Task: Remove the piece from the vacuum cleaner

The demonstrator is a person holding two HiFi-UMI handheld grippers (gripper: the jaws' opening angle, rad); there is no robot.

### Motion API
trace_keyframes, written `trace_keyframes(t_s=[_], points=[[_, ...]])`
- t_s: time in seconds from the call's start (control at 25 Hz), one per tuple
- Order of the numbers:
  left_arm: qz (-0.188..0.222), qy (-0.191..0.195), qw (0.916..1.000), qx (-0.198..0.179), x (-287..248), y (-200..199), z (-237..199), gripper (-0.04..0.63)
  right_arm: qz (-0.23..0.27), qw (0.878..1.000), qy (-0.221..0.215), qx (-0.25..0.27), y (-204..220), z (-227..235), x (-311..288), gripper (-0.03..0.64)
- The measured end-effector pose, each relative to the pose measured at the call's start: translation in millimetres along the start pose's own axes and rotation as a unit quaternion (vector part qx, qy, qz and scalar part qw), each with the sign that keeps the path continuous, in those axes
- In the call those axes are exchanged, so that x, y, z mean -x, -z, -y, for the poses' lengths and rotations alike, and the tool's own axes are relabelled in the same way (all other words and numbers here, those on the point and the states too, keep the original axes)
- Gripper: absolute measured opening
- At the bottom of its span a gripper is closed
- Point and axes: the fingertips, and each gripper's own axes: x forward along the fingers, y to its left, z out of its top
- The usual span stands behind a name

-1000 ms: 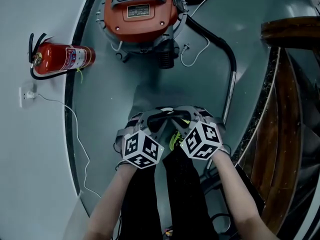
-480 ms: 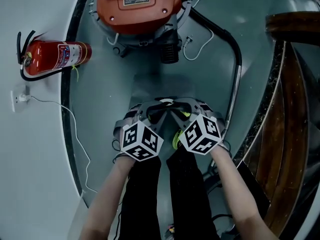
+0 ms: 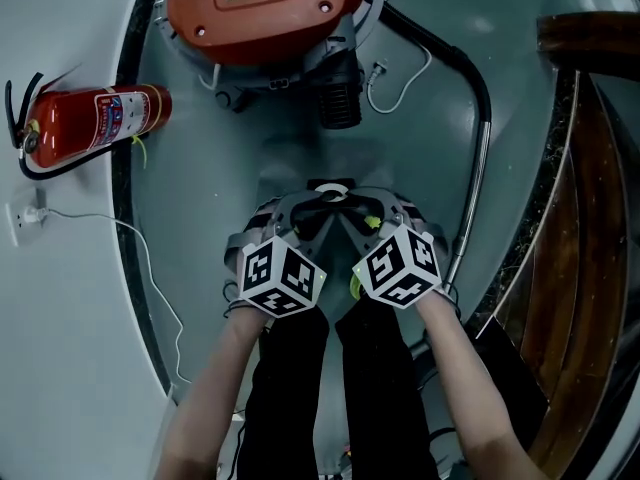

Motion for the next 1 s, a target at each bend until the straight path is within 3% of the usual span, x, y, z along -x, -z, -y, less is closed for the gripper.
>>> trace_keyframes(t_s=[0.44, 0.84, 1.0], points=[[-0.012, 0.003, 0.9999, -0.009, -11.3, 10.8, -15.6, 0.094, -0.012, 1.0, -0.005, -0.021, -4.1, 9.1, -18.4, 0.103], [-0.006, 0.031, 0.9995, -0.004, -9.0, 12.9, 4.9, 0.19, -0.016, 0.997, -0.027, -0.067, 13.5, -2.2, -11.6, 0.198], [0.002, 0.035, 0.9989, 0.03, -2.9, 8.0, 7.3, 0.192, -0.013, 0.996, -0.037, -0.075, 11.2, -4.5, -2.2, 0.199]])
